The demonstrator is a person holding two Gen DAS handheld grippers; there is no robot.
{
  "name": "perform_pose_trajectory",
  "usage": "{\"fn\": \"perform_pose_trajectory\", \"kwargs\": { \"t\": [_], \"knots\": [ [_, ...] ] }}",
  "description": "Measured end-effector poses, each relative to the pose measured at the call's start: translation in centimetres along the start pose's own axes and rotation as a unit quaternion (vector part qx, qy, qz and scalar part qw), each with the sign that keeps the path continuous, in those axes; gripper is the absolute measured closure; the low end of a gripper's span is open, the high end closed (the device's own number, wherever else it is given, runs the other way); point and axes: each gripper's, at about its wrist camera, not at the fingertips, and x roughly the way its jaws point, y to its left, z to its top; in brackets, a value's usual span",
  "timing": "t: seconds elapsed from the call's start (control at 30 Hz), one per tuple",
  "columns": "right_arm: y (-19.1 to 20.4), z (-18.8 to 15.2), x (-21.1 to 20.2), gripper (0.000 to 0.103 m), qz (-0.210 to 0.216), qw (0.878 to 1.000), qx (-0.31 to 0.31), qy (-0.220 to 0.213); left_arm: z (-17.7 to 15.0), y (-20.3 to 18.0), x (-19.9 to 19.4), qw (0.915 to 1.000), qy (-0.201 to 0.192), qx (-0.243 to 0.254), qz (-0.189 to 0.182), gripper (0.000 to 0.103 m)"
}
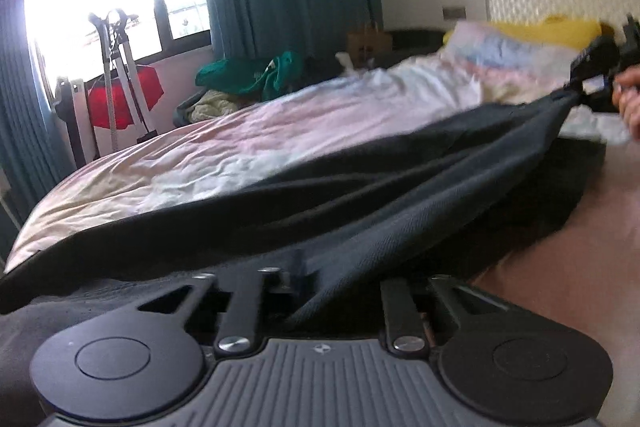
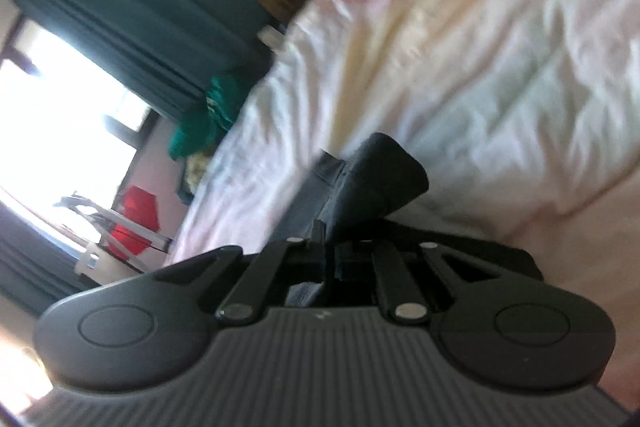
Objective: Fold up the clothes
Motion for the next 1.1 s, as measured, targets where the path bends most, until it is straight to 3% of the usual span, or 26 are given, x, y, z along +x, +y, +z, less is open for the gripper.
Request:
{"fn": "perform_pose_trajectory", "kwargs": {
  "t": [0.1,0.2,0.3,0.4,0.63,0.77,0.8,1.1],
  "knots": [
    [0.6,0.2,-2.1,0.097,0.007,1.0,-0.019,-0.018,0.3,0.4,-1.0,0.9998,-0.006,-0.003,-0.016,0.088],
    [-0.3,0.3,-3.5,0.097,-0.016,1.0,-0.023,0.0,0.1,0.3,-1.3,0.9997,-0.004,0.003,-0.025,0.088],
    [-2.8,0.1,-3.6,0.097,-0.053,0.997,0.027,0.048,-0.2,-0.1,-1.1,0.9995,0.004,0.012,-0.028,0.088],
    [-6.2,-0.5,-2.8,0.097,-0.079,0.985,0.115,0.098,-0.7,-0.4,-0.6,0.9993,0.017,0.019,-0.027,0.087],
    [-7.4,-1.1,-3.9,0.091,-0.056,0.977,0.18,0.104,-1.5,-1.0,-0.3,0.9994,0.027,0.013,-0.019,0.08],
    [-8.3,-2.1,-3.1,0.064,-0.03,0.961,0.224,0.159,-1.4,-1.4,-0.4,0.9995,0.025,0.008,-0.017,0.076],
    [-8.3,-2.5,-3.0,0.062,-0.027,0.957,0.233,0.17,-1.4,-1.5,-0.4,0.9995,0.025,0.007,-0.017,0.076],
    [-7.9,-2.7,0.1,0.062,-0.041,0.952,0.228,0.199,-1.5,-1.1,0.0,0.9993,0.028,-0.011,-0.021,0.076]
  ]
}}
